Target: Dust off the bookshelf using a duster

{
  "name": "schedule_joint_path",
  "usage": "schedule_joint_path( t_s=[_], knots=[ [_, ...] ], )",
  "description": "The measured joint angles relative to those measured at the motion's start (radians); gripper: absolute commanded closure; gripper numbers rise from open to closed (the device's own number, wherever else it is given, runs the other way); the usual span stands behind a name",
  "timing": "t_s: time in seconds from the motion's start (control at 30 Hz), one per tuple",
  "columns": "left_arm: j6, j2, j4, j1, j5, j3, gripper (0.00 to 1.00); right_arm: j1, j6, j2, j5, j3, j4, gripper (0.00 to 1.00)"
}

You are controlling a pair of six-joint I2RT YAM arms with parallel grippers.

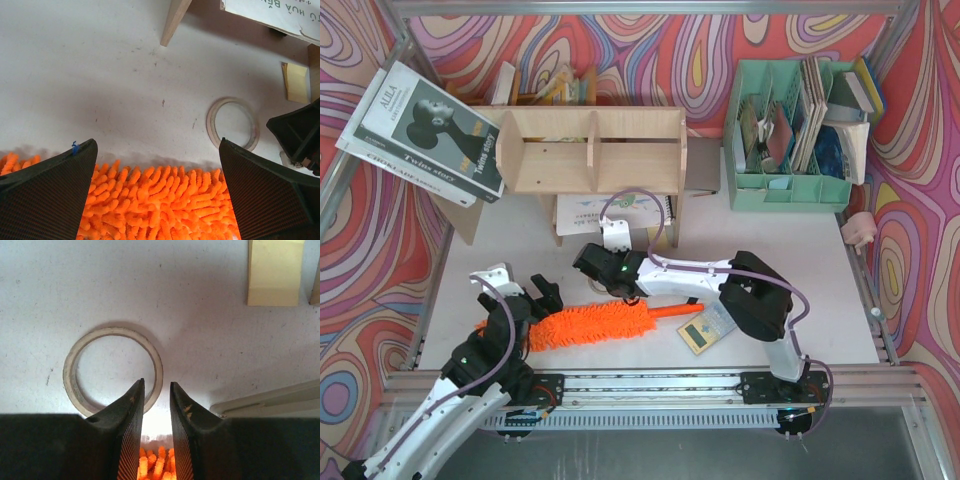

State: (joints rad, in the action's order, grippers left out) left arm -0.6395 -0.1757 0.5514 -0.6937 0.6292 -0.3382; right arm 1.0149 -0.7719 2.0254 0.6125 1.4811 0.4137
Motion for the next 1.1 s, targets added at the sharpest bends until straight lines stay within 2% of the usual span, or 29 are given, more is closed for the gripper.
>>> schedule_joint_path(
  t_s=[0.17, 0.37, 0.57, 0.77, 0.93, 1.1],
  knots=[
    [0.000, -0.017, 0.000, 0.000, 0.000, 0.000, 0.02, -0.001, 0.011, 0.001, 0.001, 0.000, -0.010, 0.45],
    [-0.008, -0.069, -0.001, 0.000, 0.008, -0.001, 0.01, -0.001, 0.097, -0.039, -0.023, -0.068, -0.101, 0.33],
    [-0.121, -0.178, 0.039, 0.000, 0.057, -0.042, 0.01, -0.001, 0.309, -0.224, -0.123, -0.300, -0.283, 0.29],
    [-0.302, -0.277, 0.142, 0.000, 0.099, -0.112, 0.02, 0.006, 0.530, -0.391, -0.301, -0.468, -0.455, 0.24],
    [-0.425, -0.310, 0.229, 0.000, 0.120, -0.171, 0.02, 0.019, 0.656, -0.443, -0.451, -0.577, -0.560, 0.16],
    [-0.545, -0.319, 0.308, 0.000, 0.139, -0.227, 0.01, 0.033, 0.747, -0.439, -0.555, -0.608, -0.602, 0.10]
  ],
)
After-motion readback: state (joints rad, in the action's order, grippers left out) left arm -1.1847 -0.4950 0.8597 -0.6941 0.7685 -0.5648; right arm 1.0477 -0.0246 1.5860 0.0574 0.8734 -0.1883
